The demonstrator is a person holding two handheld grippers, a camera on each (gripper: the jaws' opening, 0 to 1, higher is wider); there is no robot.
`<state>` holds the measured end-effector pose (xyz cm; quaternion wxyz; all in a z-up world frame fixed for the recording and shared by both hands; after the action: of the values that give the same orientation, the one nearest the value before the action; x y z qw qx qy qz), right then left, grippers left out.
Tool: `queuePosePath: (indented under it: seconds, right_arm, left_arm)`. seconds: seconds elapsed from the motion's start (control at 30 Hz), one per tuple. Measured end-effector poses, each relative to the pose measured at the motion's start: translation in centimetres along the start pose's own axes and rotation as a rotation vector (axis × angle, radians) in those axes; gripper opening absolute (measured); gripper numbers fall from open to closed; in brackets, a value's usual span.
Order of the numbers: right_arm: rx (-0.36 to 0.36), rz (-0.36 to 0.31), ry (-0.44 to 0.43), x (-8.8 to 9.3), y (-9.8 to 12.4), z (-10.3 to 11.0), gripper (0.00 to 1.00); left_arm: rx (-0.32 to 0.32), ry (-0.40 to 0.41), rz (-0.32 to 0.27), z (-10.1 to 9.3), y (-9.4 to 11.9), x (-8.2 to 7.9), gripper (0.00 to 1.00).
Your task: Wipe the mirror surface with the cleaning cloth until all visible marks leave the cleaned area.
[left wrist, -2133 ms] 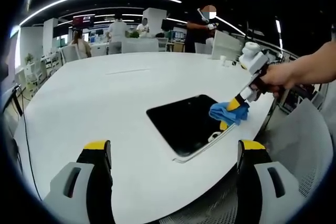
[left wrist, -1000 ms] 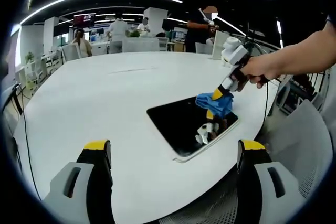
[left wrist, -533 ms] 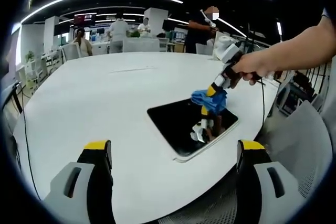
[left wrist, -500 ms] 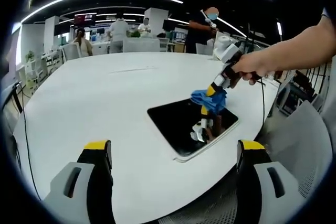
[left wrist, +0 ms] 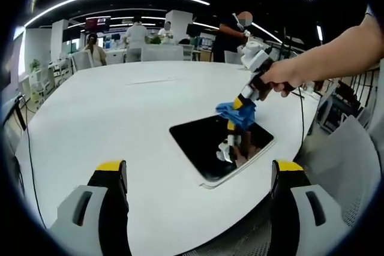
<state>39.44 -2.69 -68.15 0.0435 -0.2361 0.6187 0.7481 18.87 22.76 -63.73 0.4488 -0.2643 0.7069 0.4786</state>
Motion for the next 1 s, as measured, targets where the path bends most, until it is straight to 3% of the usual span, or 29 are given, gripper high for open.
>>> queuePosePath:
  seconds: [0.2, 0.5, 0.83, 1.0]
  right_arm:
    - [0.0, -0.006, -0.006, -0.1, 0.3, -0.1, 0.03]
    - [-0.04, -0.047, -0.042, 0.4, 3.8, -0.2, 0.03]
    - [-0.053, -0.06, -0.074, 2.3, 8.0, -3.5, 0.04]
    - [-0.052, -0.038, -0.081, 3.6, 8.0, -5.2, 0.04]
  left_arm:
    - [0.008, -0.006, 0.018, -0.1, -0.2, 0.2, 0.99]
    - [0.002, -0.012, 0.008, 0.0, -0.1, 0.0, 0.98]
    - [-0.015, 0.002, -0.008, 0.2, 0.1, -0.1, 0.99]
    - [-0.018, 0.002, 0.004, 0.2, 0.2, 0.0, 0.99]
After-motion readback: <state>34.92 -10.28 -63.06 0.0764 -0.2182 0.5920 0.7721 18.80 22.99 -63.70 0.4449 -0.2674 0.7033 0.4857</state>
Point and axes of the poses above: the point that each gripper's makers call its tool centre point, and the gripper's own axes: y roughly backward along the fingers, z roughly to its left, x roughly out of its underside, the point moved 6 cm from there along y, roughly backward along the fingers, and after that the axes turned 2 degrees about z, right-handed, at the moved point
